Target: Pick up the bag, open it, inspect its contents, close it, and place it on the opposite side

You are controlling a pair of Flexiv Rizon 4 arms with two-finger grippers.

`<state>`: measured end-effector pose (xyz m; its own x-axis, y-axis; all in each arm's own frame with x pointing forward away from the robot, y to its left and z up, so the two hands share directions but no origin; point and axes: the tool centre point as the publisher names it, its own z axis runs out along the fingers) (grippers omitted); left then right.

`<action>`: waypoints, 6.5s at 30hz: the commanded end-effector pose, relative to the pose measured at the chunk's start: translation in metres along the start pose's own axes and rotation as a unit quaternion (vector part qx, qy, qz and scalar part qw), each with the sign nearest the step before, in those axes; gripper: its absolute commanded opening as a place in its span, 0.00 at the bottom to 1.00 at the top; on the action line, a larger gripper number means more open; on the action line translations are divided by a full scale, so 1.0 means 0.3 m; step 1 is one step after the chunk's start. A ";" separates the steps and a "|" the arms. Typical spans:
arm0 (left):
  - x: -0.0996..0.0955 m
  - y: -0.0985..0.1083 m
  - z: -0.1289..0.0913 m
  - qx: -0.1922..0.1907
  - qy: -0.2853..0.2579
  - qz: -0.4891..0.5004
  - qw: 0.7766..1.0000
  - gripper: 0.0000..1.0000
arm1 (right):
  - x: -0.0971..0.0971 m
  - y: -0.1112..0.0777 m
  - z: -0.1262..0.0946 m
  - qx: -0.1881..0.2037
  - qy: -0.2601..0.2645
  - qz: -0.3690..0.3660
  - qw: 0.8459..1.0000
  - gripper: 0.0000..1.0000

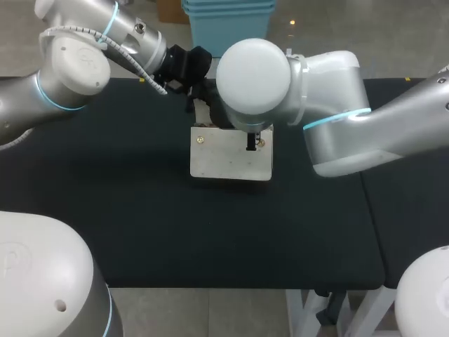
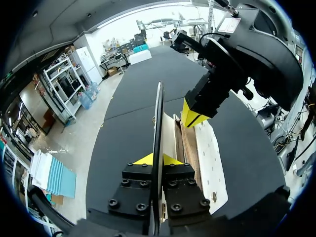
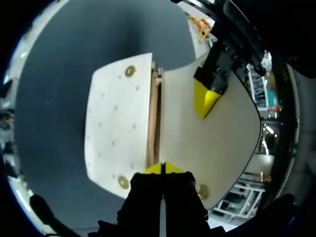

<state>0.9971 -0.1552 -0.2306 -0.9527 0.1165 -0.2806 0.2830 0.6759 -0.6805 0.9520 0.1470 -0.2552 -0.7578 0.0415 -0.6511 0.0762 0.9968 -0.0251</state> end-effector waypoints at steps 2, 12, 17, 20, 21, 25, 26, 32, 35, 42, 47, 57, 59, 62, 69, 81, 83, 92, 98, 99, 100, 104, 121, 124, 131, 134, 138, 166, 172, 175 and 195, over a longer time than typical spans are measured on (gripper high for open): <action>-0.019 0.001 -0.002 0.001 0.013 -0.001 1.000 0.00 | 0.026 0.020 0.050 0.002 -0.017 -0.003 1.000 0.00; -0.018 0.000 -0.004 -0.004 0.009 -0.004 1.000 0.00 | 0.065 0.017 0.073 -0.001 -0.007 -0.007 1.000 0.00; -0.020 0.008 -0.001 -0.006 -0.001 -0.012 1.000 0.00 | 0.093 0.015 0.053 -0.006 -0.008 -0.002 1.000 0.00; -0.019 0.010 -0.001 -0.003 0.000 -0.014 1.000 0.00 | 0.118 0.021 0.053 -0.011 -0.006 -0.001 1.000 0.00; -0.018 0.011 -0.001 -0.002 0.000 -0.014 1.000 0.00 | 0.124 0.023 0.056 -0.011 -0.006 -0.002 1.000 0.00; -0.006 0.003 -0.002 0.003 0.008 -0.007 1.000 0.00 | 0.110 0.019 0.077 -0.005 -0.006 0.004 1.000 0.00; -0.003 0.000 -0.002 0.003 0.008 -0.006 1.000 0.00 | 0.099 0.019 0.079 0.000 -0.013 0.003 1.000 0.00; 0.007 -0.012 -0.002 0.002 0.010 0.002 1.000 0.00 | 0.028 0.024 0.091 0.013 -0.034 0.000 0.999 0.00; 0.007 -0.013 0.000 0.000 0.010 0.004 1.000 0.00 | 0.007 0.026 0.099 0.016 -0.037 -0.003 0.999 0.00; -0.001 -0.006 -0.003 -0.001 0.005 -0.002 1.000 0.00 | 0.048 0.010 0.136 0.021 -0.016 -0.003 1.000 0.00; -0.003 -0.002 0.001 0.001 0.004 -0.008 1.000 0.00 | 0.079 -0.002 0.142 0.021 -0.009 0.000 1.000 0.00; 0.008 -0.001 0.004 0.018 0.015 -0.017 1.000 0.00 | 0.106 -0.005 0.167 0.014 0.007 0.006 1.000 0.00; 0.012 0.001 0.002 0.024 0.020 -0.020 0.999 0.00 | 0.105 -0.004 0.173 0.012 0.012 0.005 1.000 0.00; 0.017 0.003 0.001 0.030 0.025 -0.021 0.999 0.00 | 0.091 0.001 0.184 0.013 0.014 0.002 1.000 0.00; 0.023 0.003 -0.001 0.042 0.035 -0.021 0.998 0.00 | 0.043 0.016 0.219 0.020 0.028 -0.012 0.999 0.00; 0.018 0.013 0.010 0.037 0.037 -0.021 0.998 0.00 | 0.058 0.022 0.230 0.018 0.078 -0.044 0.996 0.00; 0.017 0.014 0.014 0.036 0.037 -0.021 0.998 0.00 | 0.069 0.016 0.224 0.022 0.085 -0.049 0.995 0.00; 0.017 0.016 0.016 0.041 0.037 -0.018 0.998 0.00 | 0.125 -0.035 0.242 0.031 0.115 -0.036 0.992 0.00; 0.016 0.014 0.021 0.052 0.048 -0.027 0.997 0.00 | 0.144 -0.029 0.251 0.025 0.126 -0.026 0.991 0.00; 0.015 0.014 0.021 0.052 0.048 -0.027 0.997 0.00 | 0.145 -0.028 0.251 0.025 0.126 -0.026 0.991 0.18; 0.015 0.014 0.021 0.052 0.049 -0.028 0.997 0.00 | 0.146 -0.028 0.251 0.025 0.126 -0.025 0.991 0.35; 0.013 0.012 0.020 0.051 0.050 -0.030 0.997 0.00 | 0.149 -0.032 0.251 0.025 0.128 -0.020 0.991 0.98; 0.012 0.018 0.021 0.054 0.057 -0.030 0.996 0.00 | 0.170 -0.037 0.262 0.026 0.140 -0.015 0.990 1.00; 0.012 0.018 0.021 0.054 0.057 -0.030 0.996 0.00 | 0.171 -0.037 0.263 0.026 0.140 -0.014 0.990 1.00; 0.012 0.018 0.021 0.054 0.057 -0.030 0.996 0.00 | 0.168 -0.037 0.262 0.026 0.139 -0.013 0.990 1.00; 0.012 0.018 0.021 0.054 0.057 -0.030 0.996 0.00 | 0.166 -0.036 0.261 0.027 0.139 -0.013 0.990 1.00; 0.012 0.018 0.021 0.054 0.057 -0.030 0.996 0.00 | 0.162 -0.036 0.260 0.027 0.137 -0.013 0.990 1.00; 0.012 0.018 0.021 0.054 0.057 -0.030 0.996 0.00 | 0.032 -0.037 0.095 0.014 0.047 0.011 0.999 0.00; 0.014 0.012 0.017 0.054 0.054 -0.030 0.997 0.00 | -0.035 -0.047 -0.055 0.008 -0.025 0.016 1.000 0.00; 0.021 -0.012 -0.007 0.061 0.049 -0.036 0.996 0.00 | -0.054 -0.055 -0.124 0.008 -0.056 0.018 0.998 0.00; -0.070 0.105 0.132 0.038 0.087 -0.098 0.991 0.00 | 0.040 -0.075 -0.216 0.001 -0.078 0.027 0.997 0.00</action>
<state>1.0162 -0.1582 -0.2614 -0.9950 0.0891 -0.0454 0.0919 0.6363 -0.7660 0.8993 0.1297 -0.2091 -0.6490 0.0827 -0.7563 0.1159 0.9932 0.0091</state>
